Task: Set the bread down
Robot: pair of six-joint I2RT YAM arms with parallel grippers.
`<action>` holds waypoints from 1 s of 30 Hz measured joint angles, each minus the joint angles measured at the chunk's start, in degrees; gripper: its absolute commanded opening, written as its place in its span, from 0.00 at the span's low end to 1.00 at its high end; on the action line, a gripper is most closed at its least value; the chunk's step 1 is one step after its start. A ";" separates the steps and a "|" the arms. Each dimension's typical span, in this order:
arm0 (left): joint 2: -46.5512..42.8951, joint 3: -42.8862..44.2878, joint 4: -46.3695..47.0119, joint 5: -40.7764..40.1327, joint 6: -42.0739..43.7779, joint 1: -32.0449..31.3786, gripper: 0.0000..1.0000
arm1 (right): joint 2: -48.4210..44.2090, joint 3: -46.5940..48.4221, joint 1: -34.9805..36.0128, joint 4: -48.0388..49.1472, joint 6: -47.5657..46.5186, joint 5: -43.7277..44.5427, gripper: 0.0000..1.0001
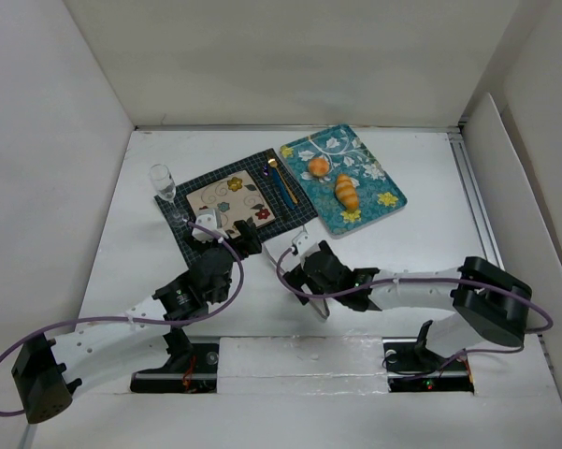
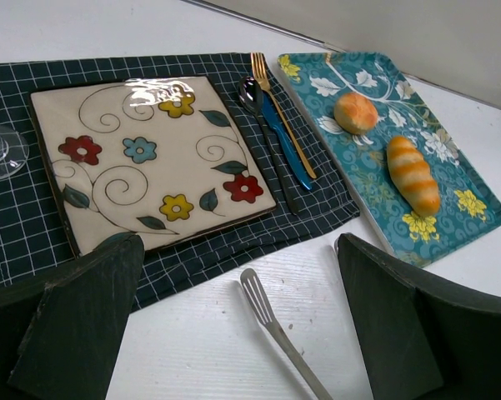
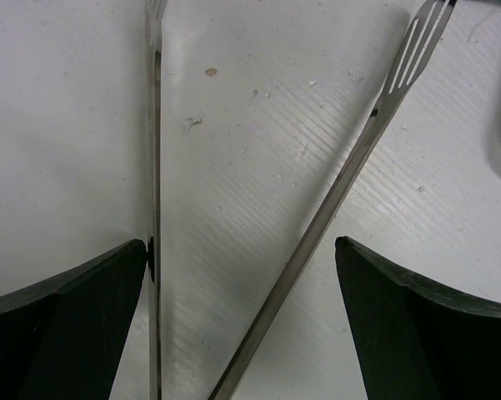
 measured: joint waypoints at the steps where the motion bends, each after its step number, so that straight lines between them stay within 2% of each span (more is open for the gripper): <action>1: 0.00 0.00 0.02 0.02 0.00 0.00 0.99 | 0.33 0.00 -0.04 0.07 0.20 0.00 1.00; 16: 0.00 0.00 0.24 0.00 0.15 0.00 0.99 | 5.01 -2.45 -3.08 9.03 1.79 -4.00 0.99; 22: 0.00 0.00 0.22 0.00 0.17 0.00 0.99 | 6.45 -2.40 -3.08 11.78 2.34 -4.70 0.89; 26: -0.26 0.00 0.22 0.00 0.17 0.00 0.99 | 6.73 -2.38 -3.08 12.26 2.54 -4.61 0.79; 30: -0.81 0.00 0.24 -0.02 0.17 0.00 0.99 | 5.60 -2.38 -3.08 10.49 2.78 -4.50 0.75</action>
